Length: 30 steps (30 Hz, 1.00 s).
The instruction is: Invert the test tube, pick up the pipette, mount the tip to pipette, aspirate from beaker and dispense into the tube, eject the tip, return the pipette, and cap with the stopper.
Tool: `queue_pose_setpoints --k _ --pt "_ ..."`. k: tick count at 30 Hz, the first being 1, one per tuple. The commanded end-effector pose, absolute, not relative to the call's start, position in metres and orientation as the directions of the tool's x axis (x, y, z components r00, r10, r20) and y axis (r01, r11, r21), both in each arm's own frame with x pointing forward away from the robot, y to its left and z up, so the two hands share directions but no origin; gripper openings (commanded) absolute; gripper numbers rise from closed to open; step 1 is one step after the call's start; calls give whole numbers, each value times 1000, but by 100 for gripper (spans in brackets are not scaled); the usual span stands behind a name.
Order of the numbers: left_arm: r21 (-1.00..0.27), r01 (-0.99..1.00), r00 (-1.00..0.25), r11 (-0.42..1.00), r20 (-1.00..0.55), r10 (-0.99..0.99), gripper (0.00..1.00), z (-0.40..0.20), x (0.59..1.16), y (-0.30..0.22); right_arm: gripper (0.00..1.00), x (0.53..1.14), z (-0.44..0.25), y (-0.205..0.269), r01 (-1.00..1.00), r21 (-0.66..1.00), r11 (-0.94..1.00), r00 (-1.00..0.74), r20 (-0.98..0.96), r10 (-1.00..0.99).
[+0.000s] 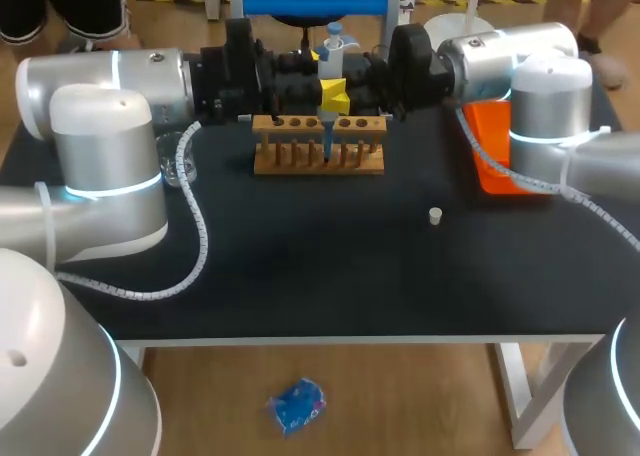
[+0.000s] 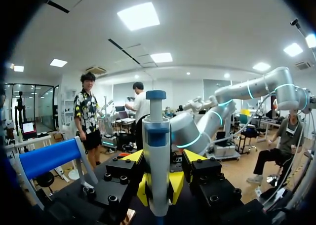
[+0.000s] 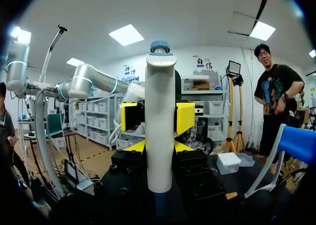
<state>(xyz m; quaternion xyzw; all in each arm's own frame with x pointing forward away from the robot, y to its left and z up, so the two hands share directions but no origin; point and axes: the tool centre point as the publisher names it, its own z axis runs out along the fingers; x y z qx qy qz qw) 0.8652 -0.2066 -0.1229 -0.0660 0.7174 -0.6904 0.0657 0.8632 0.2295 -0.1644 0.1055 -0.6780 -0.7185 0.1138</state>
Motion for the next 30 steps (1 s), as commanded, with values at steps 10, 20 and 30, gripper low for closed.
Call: queue_pose_setpoints --k 10,20,30 --pt "-1000 6 -982 26 -11 -189 44 -122 865 -206 0 863 -164 229 20 998 -66 -955 0 -296" --pt "-1000 7 -981 25 -12 -194 38 -122 865 -206 0 864 -163 227 19 997 -69 -957 -2 -289" --pt "-1000 13 -980 19 -16 -198 77 -121 866 -205 0 864 -163 227 23 997 -78 -958 0 -287"
